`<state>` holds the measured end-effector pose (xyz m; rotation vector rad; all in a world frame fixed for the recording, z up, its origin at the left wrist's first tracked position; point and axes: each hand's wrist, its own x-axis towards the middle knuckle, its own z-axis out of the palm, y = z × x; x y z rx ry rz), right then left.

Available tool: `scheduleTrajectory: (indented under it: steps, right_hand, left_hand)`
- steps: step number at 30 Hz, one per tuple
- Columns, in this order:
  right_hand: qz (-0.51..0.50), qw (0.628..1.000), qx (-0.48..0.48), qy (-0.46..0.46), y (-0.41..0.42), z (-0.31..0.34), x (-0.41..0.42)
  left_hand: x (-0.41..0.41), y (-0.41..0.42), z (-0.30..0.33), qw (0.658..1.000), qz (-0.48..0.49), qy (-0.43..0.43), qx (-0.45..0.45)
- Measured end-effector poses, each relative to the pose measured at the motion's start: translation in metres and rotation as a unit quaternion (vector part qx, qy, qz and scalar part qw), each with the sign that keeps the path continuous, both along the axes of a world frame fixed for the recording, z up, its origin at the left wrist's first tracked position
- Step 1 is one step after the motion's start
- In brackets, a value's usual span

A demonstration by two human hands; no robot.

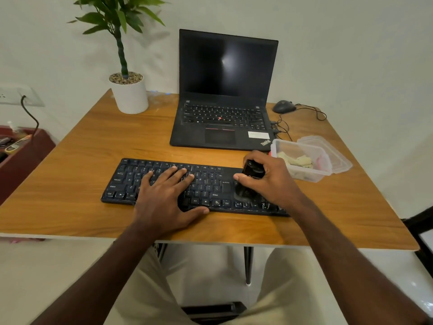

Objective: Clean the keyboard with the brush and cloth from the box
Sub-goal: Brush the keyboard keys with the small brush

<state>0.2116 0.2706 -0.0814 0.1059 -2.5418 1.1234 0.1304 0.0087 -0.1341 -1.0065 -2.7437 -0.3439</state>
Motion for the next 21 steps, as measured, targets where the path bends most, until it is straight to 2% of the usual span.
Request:
scheduleTrajectory:
  steps: [2,7,11,16,21]
  right_hand:
    - [0.007,0.999,0.038,-0.027,0.009,0.008,-0.003]
    - [0.007,0.999,0.024,-0.033,-0.005,0.006,-0.007]
    - [-0.001,0.999,-0.047,0.013,-0.018,0.002,-0.007]
    - [-0.003,0.998,0.038,-0.057,0.010,0.010,0.009]
    - [-0.037,0.999,0.034,-0.021,0.011,0.010,0.016]
  left_hand:
    - [0.000,0.000,0.000,1.000,-0.002,0.002,0.002]
    - [0.001,0.001,0.001,1.000,0.000,0.007,-0.004]
    - [0.001,0.000,0.001,1.000,-0.001,0.003,-0.005]
    - [0.000,0.000,0.000,1.000,-0.003,0.001,0.002]
    - [0.000,0.000,0.000,1.000,-0.001,0.001,0.002]
